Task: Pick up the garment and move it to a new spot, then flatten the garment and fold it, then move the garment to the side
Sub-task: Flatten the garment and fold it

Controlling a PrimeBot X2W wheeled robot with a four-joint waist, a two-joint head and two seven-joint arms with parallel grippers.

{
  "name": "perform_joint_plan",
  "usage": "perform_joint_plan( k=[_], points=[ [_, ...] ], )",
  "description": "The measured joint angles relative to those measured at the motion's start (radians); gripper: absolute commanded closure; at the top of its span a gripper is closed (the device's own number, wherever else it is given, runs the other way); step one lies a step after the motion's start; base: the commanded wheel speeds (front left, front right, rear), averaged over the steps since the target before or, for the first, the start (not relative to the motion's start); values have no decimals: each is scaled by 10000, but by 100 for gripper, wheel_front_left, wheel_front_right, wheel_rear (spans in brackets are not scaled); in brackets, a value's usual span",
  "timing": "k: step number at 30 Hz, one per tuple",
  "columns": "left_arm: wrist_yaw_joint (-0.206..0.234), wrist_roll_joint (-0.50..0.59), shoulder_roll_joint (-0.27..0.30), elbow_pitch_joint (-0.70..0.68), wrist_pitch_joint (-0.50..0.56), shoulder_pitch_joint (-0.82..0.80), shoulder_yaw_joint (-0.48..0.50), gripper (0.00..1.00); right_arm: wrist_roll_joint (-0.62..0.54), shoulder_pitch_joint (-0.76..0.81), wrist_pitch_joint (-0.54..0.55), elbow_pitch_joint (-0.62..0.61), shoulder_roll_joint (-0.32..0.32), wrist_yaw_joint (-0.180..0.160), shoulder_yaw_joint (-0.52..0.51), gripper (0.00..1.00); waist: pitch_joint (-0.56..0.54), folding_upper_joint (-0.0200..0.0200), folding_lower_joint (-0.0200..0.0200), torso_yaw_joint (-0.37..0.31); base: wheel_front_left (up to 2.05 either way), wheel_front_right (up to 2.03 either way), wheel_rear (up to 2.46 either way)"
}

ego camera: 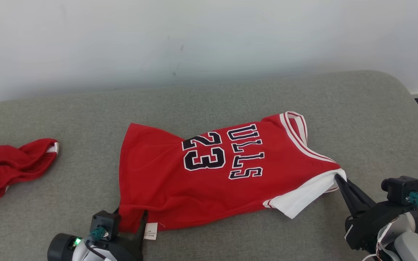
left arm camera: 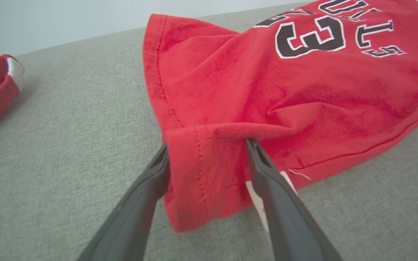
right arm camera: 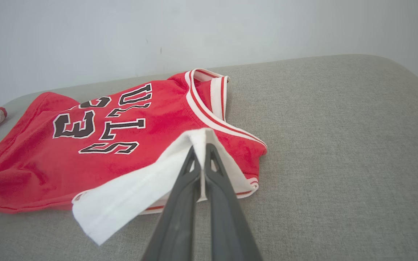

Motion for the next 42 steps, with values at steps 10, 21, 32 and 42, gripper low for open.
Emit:
perform_joint_plan(
  k=[10, 21, 32, 42],
  points=[
    [171, 343, 201, -646, 941, 492, -163, 0, 100, 406, 320, -642, -67, -211, -67, 100, -185, 1, 0, 349, 0, 0, 0],
    [173, 525, 391, -1450, 1553, 875, -6, 0, 182, 576, 746, -1269, -153, -441, -48, 100, -294, 1, -1, 728, 0, 0, 0],
    [173, 520, 518, -1967, 2077, 1083, 92, 49, 184, 573, 1101, -1703, -169, -623, -27, 100, -237, 1, -1, 675, 0, 0, 0],
    [174, 577, 589, -2483, 2150, 1080, 146, 100, 309, 578, 1271, -1870, -265, -721, -109, 100, -248, 1, 0, 622, 0, 0, 0]
  ],
)
